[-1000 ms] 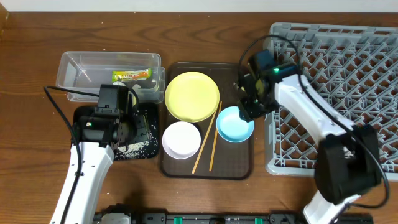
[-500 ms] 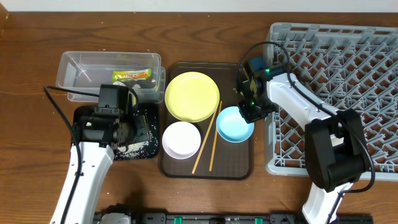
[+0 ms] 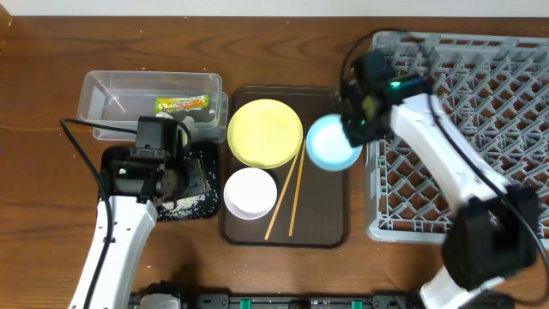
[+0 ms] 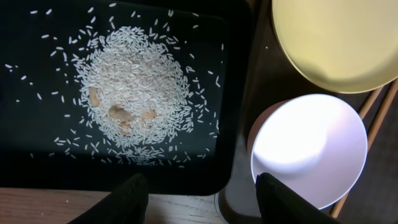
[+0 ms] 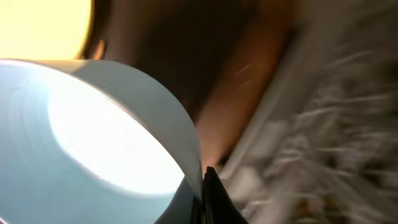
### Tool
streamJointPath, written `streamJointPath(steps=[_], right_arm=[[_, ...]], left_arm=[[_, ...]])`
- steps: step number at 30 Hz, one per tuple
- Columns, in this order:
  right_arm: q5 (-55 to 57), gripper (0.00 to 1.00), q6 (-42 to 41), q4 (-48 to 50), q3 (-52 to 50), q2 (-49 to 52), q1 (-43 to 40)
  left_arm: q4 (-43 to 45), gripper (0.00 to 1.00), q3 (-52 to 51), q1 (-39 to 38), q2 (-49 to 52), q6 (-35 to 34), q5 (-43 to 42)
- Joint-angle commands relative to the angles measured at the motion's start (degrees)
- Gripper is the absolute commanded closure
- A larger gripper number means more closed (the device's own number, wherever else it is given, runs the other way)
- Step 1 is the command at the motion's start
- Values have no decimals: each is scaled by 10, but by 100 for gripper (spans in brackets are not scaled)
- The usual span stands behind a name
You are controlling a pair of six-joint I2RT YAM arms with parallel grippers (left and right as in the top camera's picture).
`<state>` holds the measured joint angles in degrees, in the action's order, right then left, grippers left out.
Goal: Sort waste into correct bins and load items into the dishwasher rack
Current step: 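Lift the blue bowl and place it into the dishwasher rack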
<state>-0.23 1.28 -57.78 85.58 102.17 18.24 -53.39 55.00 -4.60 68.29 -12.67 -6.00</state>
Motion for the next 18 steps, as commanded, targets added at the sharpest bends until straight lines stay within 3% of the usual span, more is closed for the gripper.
streamJointPath(steps=[1, 5, 11, 18], right_arm=[[106, 99, -21, 21, 16, -51, -23], [226, 99, -26, 63, 16, -65, -42], [448, 99, -143, 120, 16, -64, -74], [468, 98, -110, 240, 16, -55, -93]], left_arm=[[-1, 41, 3, 2, -1, -5, 7], [-2, 41, 3, 2, -1, -5, 7], [0, 41, 3, 2, -1, -5, 7], [3, 41, 3, 2, -1, -5, 7]])
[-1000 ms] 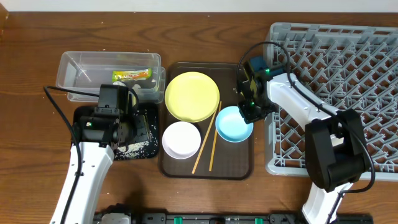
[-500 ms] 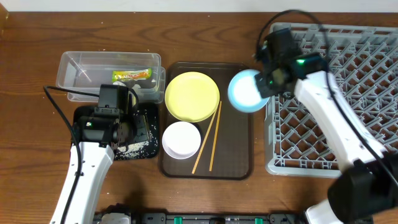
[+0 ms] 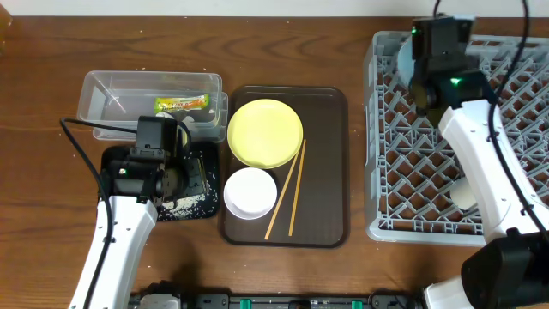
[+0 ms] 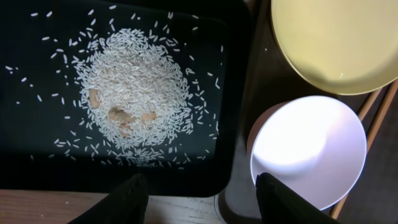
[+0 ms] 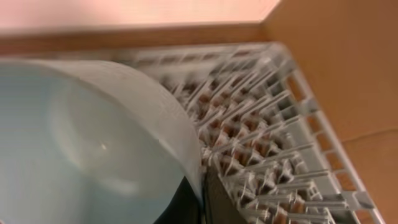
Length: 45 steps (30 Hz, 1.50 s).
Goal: Sort waste into correct bins and load items into the dishwasher rack
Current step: 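Lift the blue bowl and place it into the dishwasher rack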
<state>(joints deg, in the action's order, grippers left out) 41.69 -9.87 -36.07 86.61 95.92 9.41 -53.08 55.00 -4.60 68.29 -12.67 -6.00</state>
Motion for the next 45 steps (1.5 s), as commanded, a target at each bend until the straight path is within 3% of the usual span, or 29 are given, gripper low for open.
streamJointPath(steps=[1, 10, 24, 30, 38, 41, 45], right_arm=[[50, 98, 13, 39, 6, 12, -6], [110, 99, 154, 183, 6, 96, -15], [112, 99, 163, 193, 6, 192, 12], [108, 99, 104, 124, 6, 192, 34], [6, 99, -4, 27, 6, 189, 43], [-23, 92, -10, 2, 6, 181, 48], [-49, 69, -11, -27, 6, 152, 52]], left_arm=[[0, 41, 3, 2, -1, -5, 7], [0, 41, 3, 2, -1, -5, 7], [4, 41, 3, 2, -1, -5, 7], [4, 41, 3, 2, -1, -5, 7], [4, 41, 3, 2, -1, -5, 7], [4, 41, 3, 2, -1, -5, 7], [4, 41, 3, 2, -1, -5, 7]])
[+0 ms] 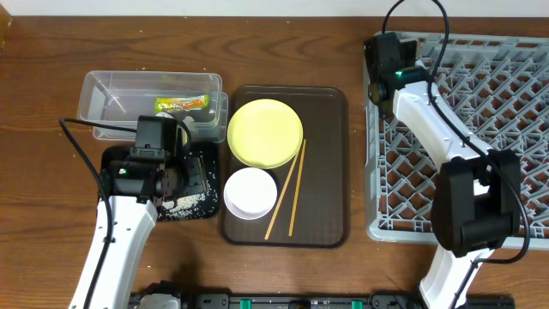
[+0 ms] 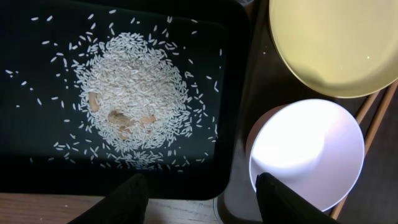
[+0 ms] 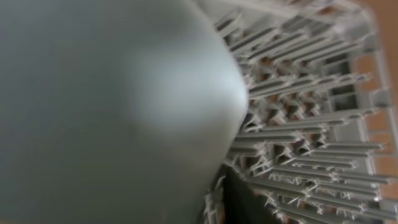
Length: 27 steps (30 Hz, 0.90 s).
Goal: Sort waste into correct bins and load items into the dishwasher rack
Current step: 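Lift the blue bowl and place it into the dishwasher rack, then grasp the white bowl rim with the right gripper and lift it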
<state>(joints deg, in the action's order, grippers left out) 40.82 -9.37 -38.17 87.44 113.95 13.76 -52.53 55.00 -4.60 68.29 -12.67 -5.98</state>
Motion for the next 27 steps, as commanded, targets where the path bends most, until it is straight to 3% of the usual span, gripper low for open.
streamJointPath(steps=[1, 3, 7, 11, 16, 27], right_arm=[[-51, 58, -16, -11, -2, -41, 9], [-70, 44, -16, -18, -2, -68, 9], [-137, 34, -15, -32, -2, -125, 9], [-291, 34, -13, -52, -2, -169, 9], [-483, 36, -13, -100, -2, -176, 18], [-518, 36, -5, -152, -40, -141, 156]], left_arm=[[-1, 41, 3, 2, -1, -5, 6], [-2, 41, 3, 2, -1, -5, 6], [-4, 41, 3, 2, -1, -5, 7], [-12, 41, 3, 2, -1, -6, 7], [-38, 40, 3, 2, -1, -86, 71], [-57, 40, 3, 79, -2, -91, 71]])
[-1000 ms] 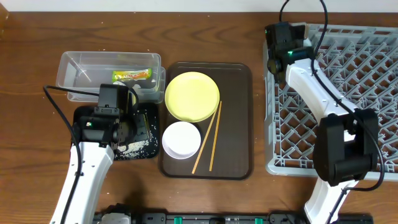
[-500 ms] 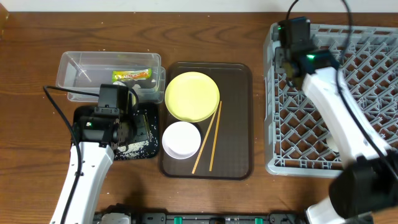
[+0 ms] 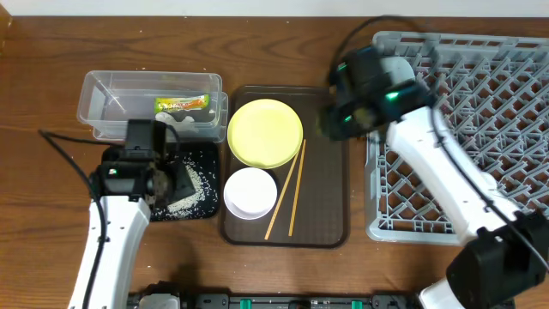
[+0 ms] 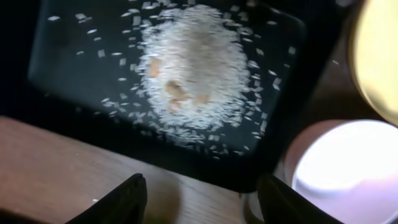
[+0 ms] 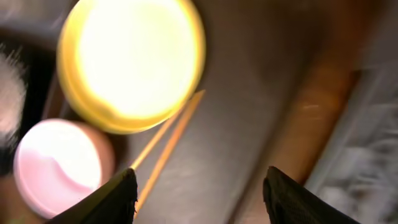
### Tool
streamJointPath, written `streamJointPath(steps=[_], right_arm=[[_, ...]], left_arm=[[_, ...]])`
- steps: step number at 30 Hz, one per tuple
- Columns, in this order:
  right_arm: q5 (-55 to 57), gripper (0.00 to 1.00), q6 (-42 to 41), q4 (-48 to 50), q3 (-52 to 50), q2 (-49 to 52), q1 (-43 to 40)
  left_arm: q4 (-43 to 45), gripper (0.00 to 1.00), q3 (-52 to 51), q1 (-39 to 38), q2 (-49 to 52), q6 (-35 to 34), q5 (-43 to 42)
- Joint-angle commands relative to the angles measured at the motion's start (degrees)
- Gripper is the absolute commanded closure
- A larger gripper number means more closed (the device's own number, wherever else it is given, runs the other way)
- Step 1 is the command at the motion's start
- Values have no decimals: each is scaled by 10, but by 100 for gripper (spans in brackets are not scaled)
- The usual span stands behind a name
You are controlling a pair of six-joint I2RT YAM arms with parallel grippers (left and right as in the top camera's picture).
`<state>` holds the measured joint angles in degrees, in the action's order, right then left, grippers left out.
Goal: Sort waste into correct bins and load items into the dishwasher rack
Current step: 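Grasp the white bowl rim with the right gripper and lift it, then carry the white bowl right and set it in the rack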
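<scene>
The yellow plate (image 3: 265,132), white bowl (image 3: 250,192) and two chopsticks (image 3: 288,196) lie on the brown tray (image 3: 330,215). My right gripper (image 3: 331,120) hangs open and empty over the tray's right part; its wrist view shows the plate (image 5: 133,60), bowl (image 5: 58,165) and chopsticks (image 5: 165,148) below it. My left gripper (image 3: 171,183) is open over the black tray of rice (image 4: 186,81), near the tray's front edge. The grey dishwasher rack (image 3: 463,137) stands on the right. The blue bowl is out of sight.
A clear plastic container (image 3: 103,107) holding a food wrapper (image 3: 182,105) sits behind the black tray. Bare wooden table (image 3: 51,215) lies to the left and in front. The rack's near wall (image 3: 374,172) borders the brown tray.
My right gripper was at the rack's far left corner on the blue bowl; now it is open, empty and over the brown tray. The left gripper has shifted toward the black tray's front-left.
My right gripper held the blue bowl above the brown tray's right edge, then over the rack's far left part, then low among the rack's tines. Now it is back over the tray without the bowl. The left gripper stayed open over the rice, moving slightly only lately.
</scene>
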<state>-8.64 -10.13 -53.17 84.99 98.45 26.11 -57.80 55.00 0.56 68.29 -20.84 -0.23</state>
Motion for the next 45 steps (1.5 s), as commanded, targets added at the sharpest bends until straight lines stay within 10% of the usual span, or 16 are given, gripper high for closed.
streamJointPath(steps=[1, 14, 28, 45], right_arm=[[-23, 37, 3, -2, -20, 18, 44], [-23, 45, -47, 37, -48, 114, 173], [-3, 99, -106, 65, -43, 167, 195], [363, 99, -21, 67, 5, -94, -18]], left_arm=[[-5, 40, 3, 39, -2, -9, 12], [-24, 34, 3, 99, -2, -9, 9], [-28, 34, 3, 99, -2, -9, 9], [-28, 34, 3, 99, -2, -9, 9]])
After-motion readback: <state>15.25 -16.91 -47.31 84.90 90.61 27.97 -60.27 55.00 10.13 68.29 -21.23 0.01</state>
